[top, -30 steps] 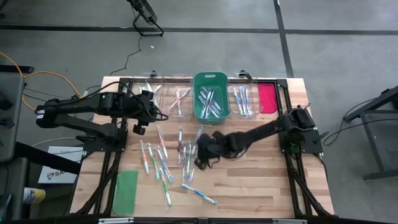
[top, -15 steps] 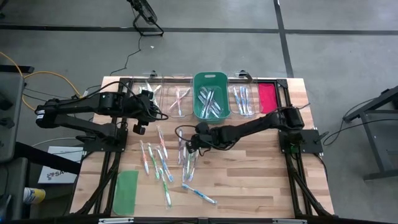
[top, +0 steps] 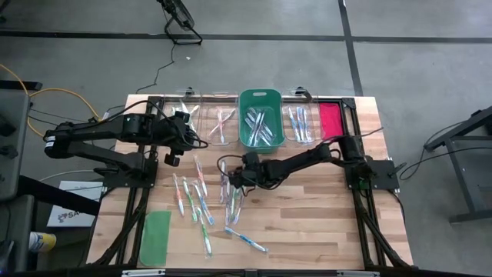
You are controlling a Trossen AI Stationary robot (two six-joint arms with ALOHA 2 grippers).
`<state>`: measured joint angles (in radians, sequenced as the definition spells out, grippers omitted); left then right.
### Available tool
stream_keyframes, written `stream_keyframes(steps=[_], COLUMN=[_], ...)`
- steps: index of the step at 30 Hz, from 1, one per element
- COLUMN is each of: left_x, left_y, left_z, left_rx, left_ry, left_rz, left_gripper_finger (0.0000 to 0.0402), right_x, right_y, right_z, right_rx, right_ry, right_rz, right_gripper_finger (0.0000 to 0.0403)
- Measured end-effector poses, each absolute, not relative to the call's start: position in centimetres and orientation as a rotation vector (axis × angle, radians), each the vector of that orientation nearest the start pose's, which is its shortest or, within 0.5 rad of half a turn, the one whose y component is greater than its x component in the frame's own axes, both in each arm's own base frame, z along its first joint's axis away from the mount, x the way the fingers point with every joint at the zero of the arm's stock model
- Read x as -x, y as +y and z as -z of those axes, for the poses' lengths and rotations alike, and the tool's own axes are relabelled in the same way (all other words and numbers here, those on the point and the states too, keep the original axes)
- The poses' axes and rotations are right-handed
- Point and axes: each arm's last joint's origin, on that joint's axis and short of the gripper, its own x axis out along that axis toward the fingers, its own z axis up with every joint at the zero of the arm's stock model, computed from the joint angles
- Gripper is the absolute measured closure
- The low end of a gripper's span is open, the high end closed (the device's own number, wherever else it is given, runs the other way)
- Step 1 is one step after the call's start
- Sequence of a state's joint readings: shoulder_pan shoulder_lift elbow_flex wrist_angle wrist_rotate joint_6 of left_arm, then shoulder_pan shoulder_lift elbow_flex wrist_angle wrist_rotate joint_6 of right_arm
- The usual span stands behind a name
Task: Pick & Place Toothbrushes
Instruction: Put the blue toothbrush into the right transparent bin
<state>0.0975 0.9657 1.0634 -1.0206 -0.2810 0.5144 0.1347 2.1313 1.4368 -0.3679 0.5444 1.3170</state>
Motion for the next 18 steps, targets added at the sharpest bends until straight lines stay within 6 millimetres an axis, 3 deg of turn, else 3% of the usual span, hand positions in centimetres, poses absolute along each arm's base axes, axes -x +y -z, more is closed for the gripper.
stream_keyframes(steps=[18], left_x=[-16.4], left_y=[2.4], left_z=[-32.8], left_rx=[-0.556], left_ry=[0.997], left_rz=[-0.106], left_gripper_finger=[0.0232], right_x=[-43.0], right_y=[4.0], right_z=[-12.0], right_rx=[-0.849], right_ry=[0.629], right_rz=[0.976], right_gripper_finger=[0.0226])
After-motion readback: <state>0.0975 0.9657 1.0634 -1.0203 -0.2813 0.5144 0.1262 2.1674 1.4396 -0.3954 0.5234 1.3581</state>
